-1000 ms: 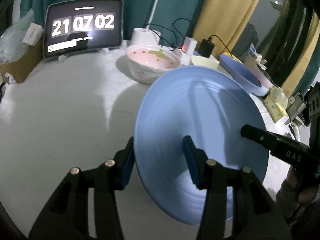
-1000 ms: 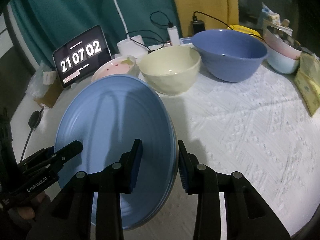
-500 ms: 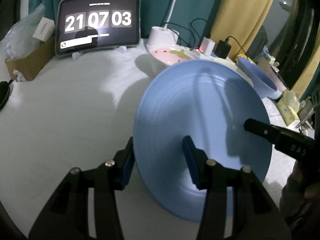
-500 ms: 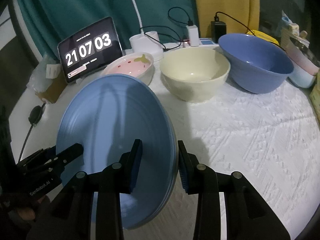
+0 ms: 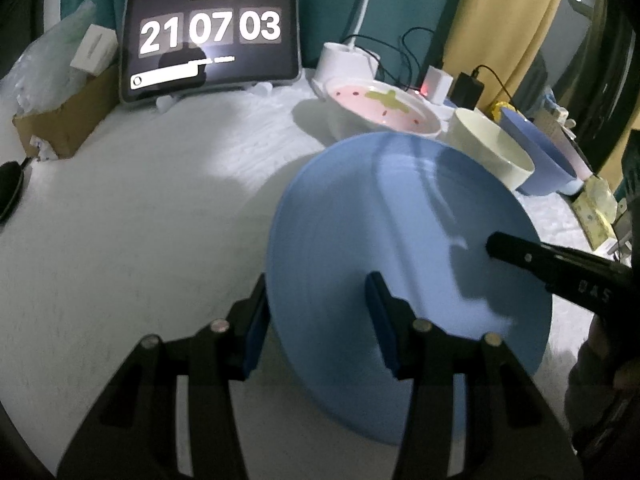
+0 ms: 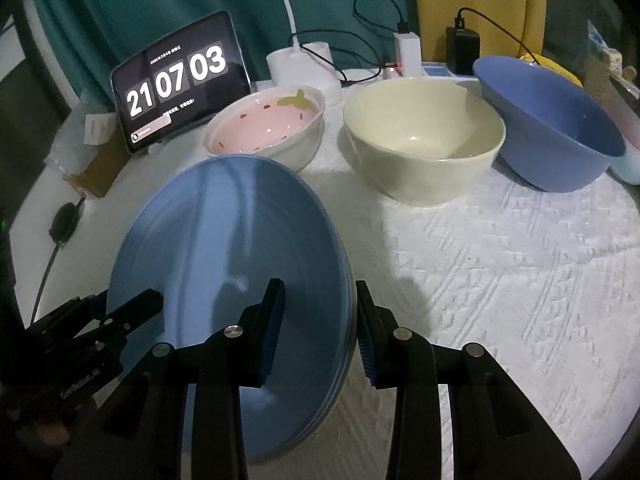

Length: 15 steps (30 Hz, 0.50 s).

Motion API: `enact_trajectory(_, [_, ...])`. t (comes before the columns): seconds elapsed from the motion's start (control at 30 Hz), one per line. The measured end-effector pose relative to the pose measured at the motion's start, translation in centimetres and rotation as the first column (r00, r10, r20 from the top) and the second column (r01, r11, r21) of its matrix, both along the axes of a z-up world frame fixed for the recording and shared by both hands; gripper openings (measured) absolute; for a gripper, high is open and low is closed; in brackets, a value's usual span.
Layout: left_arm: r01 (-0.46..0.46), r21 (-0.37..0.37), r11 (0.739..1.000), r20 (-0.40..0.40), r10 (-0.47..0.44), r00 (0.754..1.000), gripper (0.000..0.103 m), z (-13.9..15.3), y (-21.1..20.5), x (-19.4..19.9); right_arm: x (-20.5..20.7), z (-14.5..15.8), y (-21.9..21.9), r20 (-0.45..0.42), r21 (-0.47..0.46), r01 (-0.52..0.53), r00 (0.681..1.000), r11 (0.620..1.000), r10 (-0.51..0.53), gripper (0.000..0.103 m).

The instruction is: Organize plates and bowls

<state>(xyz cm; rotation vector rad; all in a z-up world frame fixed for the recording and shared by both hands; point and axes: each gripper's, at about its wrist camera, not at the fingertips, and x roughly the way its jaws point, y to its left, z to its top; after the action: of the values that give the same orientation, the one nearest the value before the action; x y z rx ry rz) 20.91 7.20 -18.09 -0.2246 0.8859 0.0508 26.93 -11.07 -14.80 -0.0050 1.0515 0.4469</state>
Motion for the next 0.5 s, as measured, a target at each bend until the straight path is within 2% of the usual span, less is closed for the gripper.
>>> enact_trajectory(0.23, [0.015,0.096,0.995,0.023,-0.017,1.0,0.048,0.1,-1.1,0.2,0.6,-1.0,0.0,-0.027,-0.014,0.014,1.0,1.0,-0.014,0.039])
enact_trajectory(0.5, [0.003,0.074,0.997,0.008,-0.003,1.0,0.049,0.1,-0.9,0.1,0.4,-1.2,0.2,-0.008,-0.041,-0.007,1.0,0.999,0.007,0.04])
